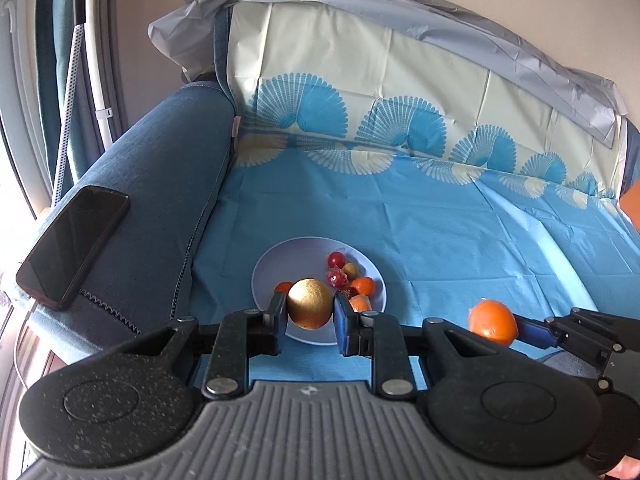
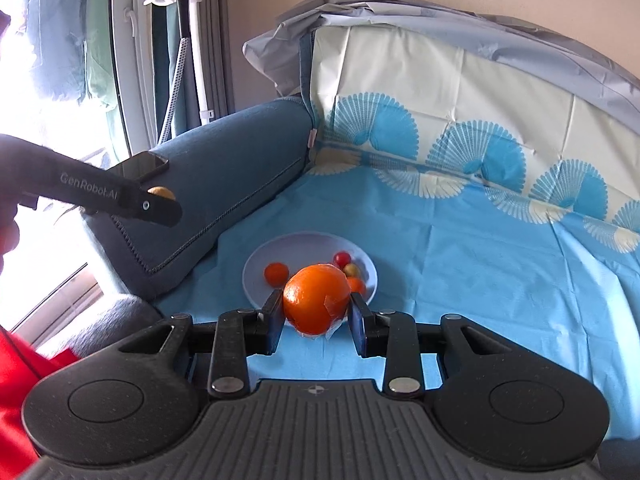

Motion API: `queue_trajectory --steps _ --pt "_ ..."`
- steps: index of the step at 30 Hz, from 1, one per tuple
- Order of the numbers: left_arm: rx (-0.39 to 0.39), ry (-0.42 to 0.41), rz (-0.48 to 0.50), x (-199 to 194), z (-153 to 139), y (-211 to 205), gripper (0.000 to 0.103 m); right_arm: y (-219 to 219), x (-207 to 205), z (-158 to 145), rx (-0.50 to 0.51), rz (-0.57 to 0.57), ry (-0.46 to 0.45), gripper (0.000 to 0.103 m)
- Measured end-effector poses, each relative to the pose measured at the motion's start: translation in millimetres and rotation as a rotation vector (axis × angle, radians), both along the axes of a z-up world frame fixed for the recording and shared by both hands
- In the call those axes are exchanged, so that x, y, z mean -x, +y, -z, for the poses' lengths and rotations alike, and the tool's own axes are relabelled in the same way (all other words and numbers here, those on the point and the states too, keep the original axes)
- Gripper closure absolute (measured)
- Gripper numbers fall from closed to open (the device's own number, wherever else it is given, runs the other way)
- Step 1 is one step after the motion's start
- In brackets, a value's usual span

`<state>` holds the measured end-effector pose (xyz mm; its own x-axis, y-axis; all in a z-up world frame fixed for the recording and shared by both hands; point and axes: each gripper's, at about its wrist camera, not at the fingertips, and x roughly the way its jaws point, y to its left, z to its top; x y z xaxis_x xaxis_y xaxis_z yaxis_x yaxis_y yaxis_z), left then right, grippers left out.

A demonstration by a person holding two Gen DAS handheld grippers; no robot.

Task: Organize fruits
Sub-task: 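Carry both fruits to the plate and open both tools to release them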

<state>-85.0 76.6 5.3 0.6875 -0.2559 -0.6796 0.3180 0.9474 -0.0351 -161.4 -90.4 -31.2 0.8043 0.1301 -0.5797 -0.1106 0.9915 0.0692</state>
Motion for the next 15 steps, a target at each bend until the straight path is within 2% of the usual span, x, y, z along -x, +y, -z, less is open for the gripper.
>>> queue_trajectory --steps 8,15 --pt "-0.013 0.040 0.019 -43 19 -14 0.077 4 -50 17 -0.003 -0.020 0.029 0.068" --pt "-0.071 0.081 0.011 -90 44 -26 0.077 14 -95 44 -0.006 -0.048 0.086 0.068"
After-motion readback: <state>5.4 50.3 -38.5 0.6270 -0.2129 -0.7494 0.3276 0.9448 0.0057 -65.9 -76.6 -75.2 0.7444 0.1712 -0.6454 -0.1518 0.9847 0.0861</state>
